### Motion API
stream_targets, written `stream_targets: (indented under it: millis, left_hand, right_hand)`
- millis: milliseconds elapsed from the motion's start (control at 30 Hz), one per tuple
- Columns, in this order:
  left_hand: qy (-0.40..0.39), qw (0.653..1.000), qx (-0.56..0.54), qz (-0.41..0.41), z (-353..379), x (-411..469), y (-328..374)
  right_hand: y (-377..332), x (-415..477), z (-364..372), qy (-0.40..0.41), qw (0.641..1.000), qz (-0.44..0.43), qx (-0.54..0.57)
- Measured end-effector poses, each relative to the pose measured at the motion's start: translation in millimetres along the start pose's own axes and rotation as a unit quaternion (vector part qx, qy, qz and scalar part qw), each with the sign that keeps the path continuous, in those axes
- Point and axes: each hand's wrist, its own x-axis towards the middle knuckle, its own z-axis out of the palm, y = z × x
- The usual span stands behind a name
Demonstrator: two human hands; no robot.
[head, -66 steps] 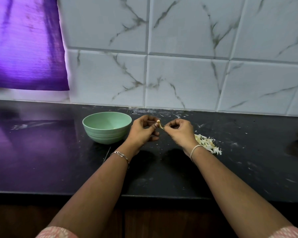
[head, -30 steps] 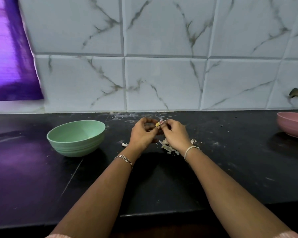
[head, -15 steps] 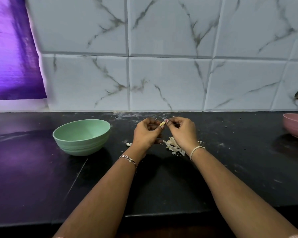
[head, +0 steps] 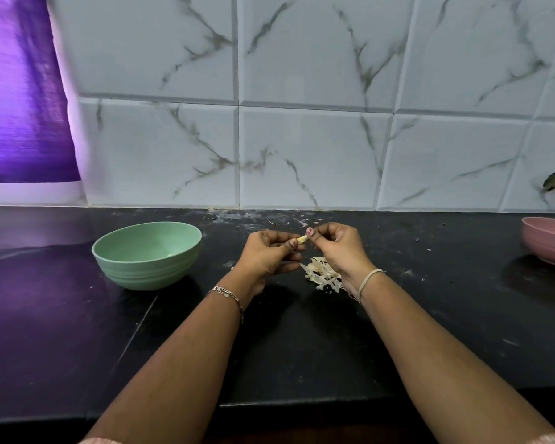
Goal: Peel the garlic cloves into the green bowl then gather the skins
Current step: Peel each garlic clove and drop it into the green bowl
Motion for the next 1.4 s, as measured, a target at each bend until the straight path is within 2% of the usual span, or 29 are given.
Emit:
stream_targets:
  millis: [333,400,533,667,767,900,1233,1333,1400]
  left_hand:
    - [-0.042,0.993,-0.104,-0.040,-3,-3,6]
    - [-0.039,0.993,-0.107,-0.041,-3,-3,7]
    - [-0.032,0.993,-0.107,-0.043,-3,-2,7]
    - [-0.037,0.994,-0.093,-0.044,-2,-3,7]
    - [-0.036,0.995,-0.087,-0.045,-2,-4,7]
    - [-0.037,0.994,-0.094,-0.049,-1,-4,8]
    - [-0.029,0.995,-0.082,-0.040,-2,-1,3]
    - [-0.025,0.995,-0.089,-0.040,-3,-1,3]
    - [-0.020,0.996,-0.083,-0.040,-3,-2,2]
  right_hand:
    - [-7,0,-3,-0.096,0.973,0.115,0.174]
    - [-8,0,-2,-0.093,0.982,0.100,0.132]
    - [-4,2,-2,-0.044,0.998,0.011,-0.036]
    - [-2,2,-3,-0.012,0.979,-0.055,-0.198]
    - [-4,0,-4,0.006,0.966,-0.078,-0.245]
    - [-2,2,-6,0.007,0.980,-0.056,-0.191]
    - [-11,-5,-6,-0.066,0.997,-0.020,-0.043]
    - [-10,-6,-6,-0.096,0.994,-0.016,-0.051]
    - [-9,-5,-5,-0.087,0.994,-0.013,-0.065]
